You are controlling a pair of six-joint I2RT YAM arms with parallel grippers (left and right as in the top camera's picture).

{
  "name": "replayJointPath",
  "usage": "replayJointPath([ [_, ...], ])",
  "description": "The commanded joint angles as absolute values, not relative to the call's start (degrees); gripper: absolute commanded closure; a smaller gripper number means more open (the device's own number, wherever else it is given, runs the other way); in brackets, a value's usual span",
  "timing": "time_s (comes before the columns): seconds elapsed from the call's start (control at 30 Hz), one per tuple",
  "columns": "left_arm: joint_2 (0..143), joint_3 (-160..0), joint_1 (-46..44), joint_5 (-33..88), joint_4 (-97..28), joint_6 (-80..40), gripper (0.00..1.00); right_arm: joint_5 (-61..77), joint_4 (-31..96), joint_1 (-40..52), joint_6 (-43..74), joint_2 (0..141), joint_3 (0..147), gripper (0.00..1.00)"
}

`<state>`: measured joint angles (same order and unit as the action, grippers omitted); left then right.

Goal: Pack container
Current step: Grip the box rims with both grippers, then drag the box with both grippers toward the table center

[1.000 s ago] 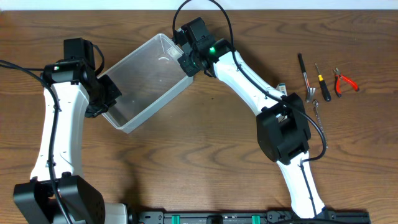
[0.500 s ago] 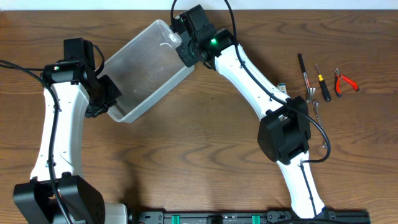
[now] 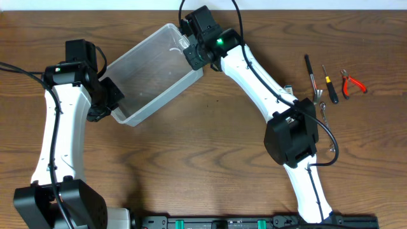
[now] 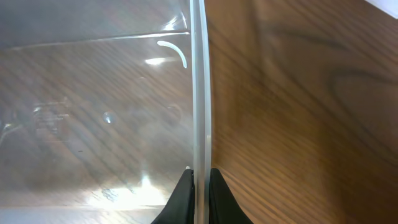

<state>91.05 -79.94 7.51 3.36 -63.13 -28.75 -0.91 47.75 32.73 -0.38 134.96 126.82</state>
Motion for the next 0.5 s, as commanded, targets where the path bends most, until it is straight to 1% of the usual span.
replayJointPath([
  [0.0, 91.6, -79.7, 7.7, 1.7, -63.5, -31.0, 0.94, -3.2, 48.1, 32.2, 0.8, 131.8, 128.6, 0.99],
  [0.13, 91.8, -79.5, 7.7, 2.4, -63.5, -31.0, 0.94, -3.2, 48.7, 31.9, 0.8, 131.6, 128.6, 0.99],
  [0.17, 91.8, -79.3, 7.7, 2.6, -63.5, -31.0, 0.93, -3.2, 48.7, 31.7, 0.8, 131.5, 128.6, 0.99],
  [0.2, 91.8, -78.9, 7.7, 2.6, -63.5, -31.0, 0.85, -3.2, 48.7, 31.5, 0.8, 131.4, 128.6, 0.99],
  [0.27, 91.8, -78.0, 7.7, 2.6, -63.4, -31.0, 0.58, -3.2, 48.9, 31.1, 0.8, 131.1, 128.6, 0.99],
  [0.3, 91.8, -77.3, 7.7, 2.5, -63.2, -31.0, 0.56, -3.2, 49.0, 31.0, 0.8, 131.0, 128.6, 0.99],
  [0.47, 91.9, -72.9, 7.7, 2.6, -59.3, -30.3, 0.56, -3.2, 49.4, 30.3, 0.8, 130.7, 128.6, 0.99],
])
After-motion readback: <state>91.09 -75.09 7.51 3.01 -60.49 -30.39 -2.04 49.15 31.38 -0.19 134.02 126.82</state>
